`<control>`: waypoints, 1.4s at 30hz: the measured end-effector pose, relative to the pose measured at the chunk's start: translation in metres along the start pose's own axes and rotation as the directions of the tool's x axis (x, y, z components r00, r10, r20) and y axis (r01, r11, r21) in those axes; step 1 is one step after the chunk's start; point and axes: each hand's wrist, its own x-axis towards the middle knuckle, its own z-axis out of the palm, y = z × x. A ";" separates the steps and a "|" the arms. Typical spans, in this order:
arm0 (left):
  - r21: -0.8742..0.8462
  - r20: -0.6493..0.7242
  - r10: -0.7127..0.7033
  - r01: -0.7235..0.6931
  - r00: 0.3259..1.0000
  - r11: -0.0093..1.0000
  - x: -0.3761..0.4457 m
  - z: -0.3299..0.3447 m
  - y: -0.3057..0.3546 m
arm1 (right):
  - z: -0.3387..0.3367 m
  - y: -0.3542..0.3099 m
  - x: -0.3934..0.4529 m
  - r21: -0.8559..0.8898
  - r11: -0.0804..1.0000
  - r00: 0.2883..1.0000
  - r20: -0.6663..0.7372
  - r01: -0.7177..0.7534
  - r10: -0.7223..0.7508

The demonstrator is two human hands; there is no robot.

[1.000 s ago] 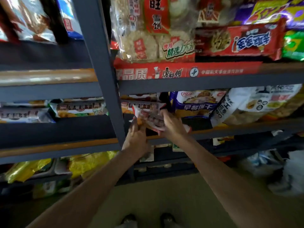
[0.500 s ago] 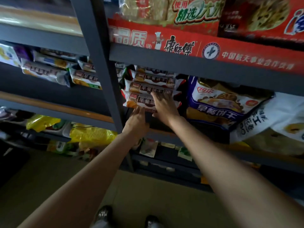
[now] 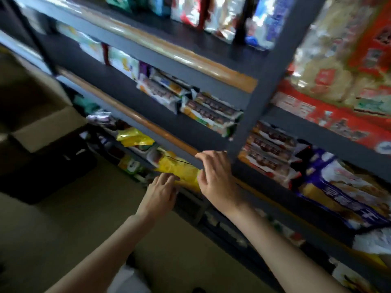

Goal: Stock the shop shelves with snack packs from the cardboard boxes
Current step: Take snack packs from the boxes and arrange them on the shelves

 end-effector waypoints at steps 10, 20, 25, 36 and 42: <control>0.177 -0.035 -0.440 0.439 0.897 0.881 -0.074 -0.121 -0.251 | 0.196 -0.161 0.155 -0.087 0.967 0.692 0.713 0.239 -0.107; -0.309 -0.140 -0.812 0.754 0.567 0.580 -0.147 -0.275 -0.486 | 0.366 -0.355 0.297 0.049 0.951 0.500 0.842 0.306 -0.205; -0.433 -0.144 -0.893 0.784 0.427 0.444 -0.149 -0.311 -0.573 | 0.451 -0.428 0.353 0.142 0.936 0.409 0.871 0.322 -0.273; -0.464 -0.022 -0.967 0.854 0.254 0.235 -0.101 -0.354 -0.801 | 0.700 -0.561 0.460 0.230 0.885 0.191 0.925 0.406 -0.328; -0.474 0.009 -0.972 0.857 0.235 0.203 -0.099 -0.350 -0.883 | 0.819 -0.587 0.471 0.141 0.899 0.084 0.978 0.414 -0.192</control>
